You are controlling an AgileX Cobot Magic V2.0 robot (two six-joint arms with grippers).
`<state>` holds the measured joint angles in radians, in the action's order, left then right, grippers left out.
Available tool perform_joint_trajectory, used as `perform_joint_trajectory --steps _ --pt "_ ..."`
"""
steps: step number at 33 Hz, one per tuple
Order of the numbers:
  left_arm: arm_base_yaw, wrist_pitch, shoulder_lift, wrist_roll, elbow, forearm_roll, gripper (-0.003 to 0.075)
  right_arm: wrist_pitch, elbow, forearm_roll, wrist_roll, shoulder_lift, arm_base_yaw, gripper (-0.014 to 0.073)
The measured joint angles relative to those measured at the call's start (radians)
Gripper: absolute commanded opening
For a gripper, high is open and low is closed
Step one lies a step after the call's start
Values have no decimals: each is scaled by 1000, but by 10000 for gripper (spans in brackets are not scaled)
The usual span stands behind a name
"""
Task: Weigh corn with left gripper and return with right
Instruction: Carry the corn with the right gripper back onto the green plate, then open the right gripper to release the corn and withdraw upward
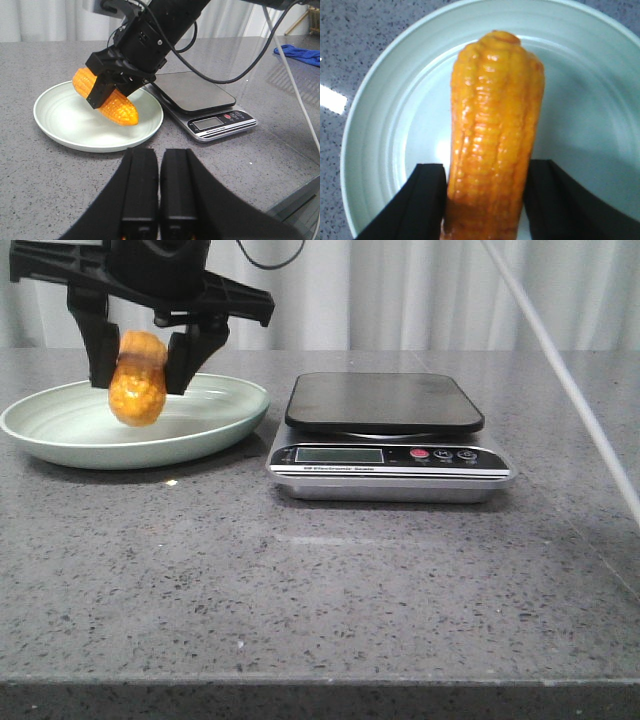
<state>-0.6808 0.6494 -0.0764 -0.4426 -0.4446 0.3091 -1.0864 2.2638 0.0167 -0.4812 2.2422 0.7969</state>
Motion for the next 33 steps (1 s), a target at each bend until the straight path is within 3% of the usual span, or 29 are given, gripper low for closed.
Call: perform_joint_trajectory --steps 2,9,17,24,33 --pt "0 0 0 0 0 0 133 -3 0 0 2 4 0 567" --pt "0 0 0 0 0 -4 133 -6 2 -7 2 -1 0 570" --pt "0 0 0 0 0 -7 133 -80 2 -153 2 -113 -13 570" --pt "0 -2 0 0 0 -7 133 -155 -4 -232 19 -252 -122 570" --pt "0 -2 0 0 0 -9 133 -164 -246 -130 185 -489 -324 570"
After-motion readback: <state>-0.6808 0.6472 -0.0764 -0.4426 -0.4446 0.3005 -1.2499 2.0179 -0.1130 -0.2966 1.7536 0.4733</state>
